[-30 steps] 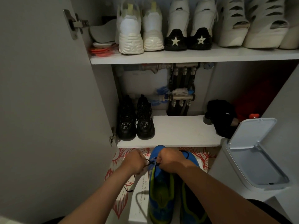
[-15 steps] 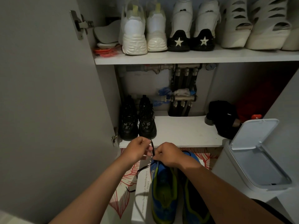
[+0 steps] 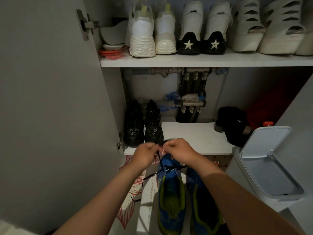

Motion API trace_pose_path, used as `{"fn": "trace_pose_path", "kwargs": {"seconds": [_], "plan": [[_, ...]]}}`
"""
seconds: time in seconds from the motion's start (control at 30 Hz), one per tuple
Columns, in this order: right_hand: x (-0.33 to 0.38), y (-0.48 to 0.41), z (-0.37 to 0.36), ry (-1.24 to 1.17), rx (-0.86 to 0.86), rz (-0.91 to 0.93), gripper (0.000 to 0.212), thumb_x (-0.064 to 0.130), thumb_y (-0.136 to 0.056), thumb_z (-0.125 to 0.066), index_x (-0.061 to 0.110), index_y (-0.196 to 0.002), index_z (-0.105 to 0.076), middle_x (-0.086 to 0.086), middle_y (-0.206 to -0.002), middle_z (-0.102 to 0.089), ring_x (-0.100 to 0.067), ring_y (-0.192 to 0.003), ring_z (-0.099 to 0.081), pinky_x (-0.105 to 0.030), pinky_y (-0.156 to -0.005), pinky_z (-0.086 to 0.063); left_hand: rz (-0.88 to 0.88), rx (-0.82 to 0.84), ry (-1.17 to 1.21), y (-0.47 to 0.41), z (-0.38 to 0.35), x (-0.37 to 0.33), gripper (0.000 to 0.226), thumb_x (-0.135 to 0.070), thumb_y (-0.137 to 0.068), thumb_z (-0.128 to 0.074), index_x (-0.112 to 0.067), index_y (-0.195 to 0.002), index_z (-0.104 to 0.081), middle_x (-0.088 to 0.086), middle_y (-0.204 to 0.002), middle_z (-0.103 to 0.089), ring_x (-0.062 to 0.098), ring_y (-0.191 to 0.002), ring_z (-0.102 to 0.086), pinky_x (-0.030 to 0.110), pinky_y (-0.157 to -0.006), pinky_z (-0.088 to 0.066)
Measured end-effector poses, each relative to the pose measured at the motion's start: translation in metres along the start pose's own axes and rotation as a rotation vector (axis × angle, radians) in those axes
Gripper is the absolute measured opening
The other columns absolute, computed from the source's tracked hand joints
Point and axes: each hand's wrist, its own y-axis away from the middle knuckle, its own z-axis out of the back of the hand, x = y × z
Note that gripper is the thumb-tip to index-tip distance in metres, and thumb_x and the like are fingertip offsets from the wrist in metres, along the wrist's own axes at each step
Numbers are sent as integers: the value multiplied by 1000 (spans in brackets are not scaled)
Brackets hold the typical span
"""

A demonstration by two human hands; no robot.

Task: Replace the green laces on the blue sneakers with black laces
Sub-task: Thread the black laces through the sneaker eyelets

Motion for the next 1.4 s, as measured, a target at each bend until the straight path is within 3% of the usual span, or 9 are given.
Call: {"fn": "trace_pose_path", "kwargs": {"seconds": [0.13, 0.27, 0.37, 0.53, 0.67, 0.77, 1.07, 1.23, 1.4], "plan": [[-6, -1, -5, 109, 140, -64, 26, 8, -91, -58, 17, -104, -79, 14, -80, -71, 6, -64, -60, -11, -63, -43, -79, -156, 310, -7, 8, -15, 26, -21, -99, -54, -14, -84, -73, -1, -71, -70, 14, -65, -63, 26, -64, -54], [-11, -2, -9, 185, 240, -19, 8, 23, -85, -75, 17, -87, -80, 4, -81, -75, 0, -73, -64, -23, -76, -52, -61, -124, 561, -6, 14, -22, 22, -24, -101, -53, -13, -99, -73, -1, -78, -72, 16, -73, -70, 25, -68, -57], [-13, -2, -12, 194, 223, 9, 21, 29, -86, -75, 9, -79, -77, -8, -80, -73, -6, -68, -60, -30, -74, -51, -22, -75, 643, -6, 15, -20, 22, -25, -101, -53, -13, -108, -71, 2, -89, -75, 20, -83, -73, 27, -70, -58], [3, 4, -9, 56, 148, 54, 28, 29, -90, -72, 10, -70, -73, 6, -52, -61, 0, -46, -50, -16, -51, -43, 173, 33, 528, -9, 14, -16, 26, -23, -103, -48, -12, -121, -63, 4, -109, -71, 18, -96, -68, 31, -77, -54], [25, 4, 2, -191, 3, 84, 27, 27, -93, -69, 8, -75, -72, 10, -49, -58, -3, -45, -47, -11, -47, -39, 205, 136, 2, -1, 9, -10, 27, -12, -98, -49, -18, -118, -66, 0, -101, -70, 14, -85, -61, 23, -64, -44], [28, 6, 6, -258, -33, 71, 30, 28, -93, -69, 2, -80, -72, 2, -51, -55, -9, -49, -45, -15, -47, -37, 144, 287, -148, 4, 3, -7, 17, -18, -96, -59, -14, -105, -72, 5, -99, -74, 8, -71, -61, 15, -53, -44], [5, 0, 3, -68, 60, -95, 18, 30, -95, -63, 19, -96, -76, 3, -77, -71, -5, -47, -52, -14, -45, -40, -91, -128, 64, -5, 6, -12, 27, -25, -99, -55, -12, -83, -73, 3, -77, -75, 8, -60, -59, 20, -56, -44], [-8, -2, -7, 179, 176, -84, 17, 15, -93, -62, 18, -99, -78, 12, -81, -70, 1, -67, -60, -15, -65, -46, -51, -103, 152, -2, 1, -16, 26, -22, -101, -52, -14, -86, -72, 2, -76, -74, 11, -75, -66, 25, -73, -52], [-15, 5, -20, 405, 260, -15, 21, 24, -97, -59, 16, -92, -78, 13, -79, -67, -2, -72, -58, -18, -66, -42, 123, -91, 350, -2, 5, -20, 21, -16, -101, -47, -8, -89, -62, 2, -60, -50, 12, -46, -46, 23, -43, -40]]}}
